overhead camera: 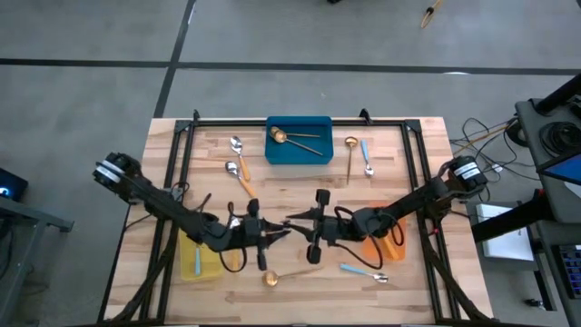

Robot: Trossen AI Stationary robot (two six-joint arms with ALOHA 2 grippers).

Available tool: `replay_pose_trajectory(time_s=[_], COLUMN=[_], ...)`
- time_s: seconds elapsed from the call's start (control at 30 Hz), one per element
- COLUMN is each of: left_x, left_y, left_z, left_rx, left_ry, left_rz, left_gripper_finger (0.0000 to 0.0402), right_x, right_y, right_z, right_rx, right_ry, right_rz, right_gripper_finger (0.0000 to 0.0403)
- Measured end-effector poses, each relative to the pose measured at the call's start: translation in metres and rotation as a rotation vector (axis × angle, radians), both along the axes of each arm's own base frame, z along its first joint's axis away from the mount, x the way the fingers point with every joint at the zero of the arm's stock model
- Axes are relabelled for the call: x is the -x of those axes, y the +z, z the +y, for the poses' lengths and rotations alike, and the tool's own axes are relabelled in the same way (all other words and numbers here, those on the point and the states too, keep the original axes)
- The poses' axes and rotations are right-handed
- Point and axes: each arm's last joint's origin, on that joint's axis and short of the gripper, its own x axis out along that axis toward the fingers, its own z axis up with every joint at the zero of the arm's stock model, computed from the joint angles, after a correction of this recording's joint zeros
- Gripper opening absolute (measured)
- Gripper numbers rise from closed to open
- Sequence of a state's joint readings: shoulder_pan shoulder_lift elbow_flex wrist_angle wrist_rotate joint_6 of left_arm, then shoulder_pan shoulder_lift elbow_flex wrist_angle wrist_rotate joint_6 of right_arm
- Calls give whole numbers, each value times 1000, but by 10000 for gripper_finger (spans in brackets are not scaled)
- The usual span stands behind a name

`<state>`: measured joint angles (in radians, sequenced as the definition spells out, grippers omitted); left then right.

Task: Sort silverware by color (type)
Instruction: Put the blue spoon into the yellow bin

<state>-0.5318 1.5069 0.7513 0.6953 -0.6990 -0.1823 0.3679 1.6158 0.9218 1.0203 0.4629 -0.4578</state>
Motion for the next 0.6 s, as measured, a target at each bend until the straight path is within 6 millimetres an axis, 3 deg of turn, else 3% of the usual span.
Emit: replay_pose_trajectory(time_s=[0.13,0.27,0.43,0.6], left_x=[16,42,91,141], left_y=[12,25,31,21], left_z=[-1,1,8,17], left_rx=[111,335,723,904], left_ry=[-21,-26,44,191], left_rz=[34,88,243,430], left_gripper_finger=[10,10,10,16], right_x=[4,10,15,16], right_y=[6,12,17,14], right_z=[-2,-5,-9,-13], right_rx=[-14,-27,-45,-41], right_ry=[-13,-10,-30,-64], right_rz=[28,80,134,189], right_gripper_finger=[126,158,177,180])
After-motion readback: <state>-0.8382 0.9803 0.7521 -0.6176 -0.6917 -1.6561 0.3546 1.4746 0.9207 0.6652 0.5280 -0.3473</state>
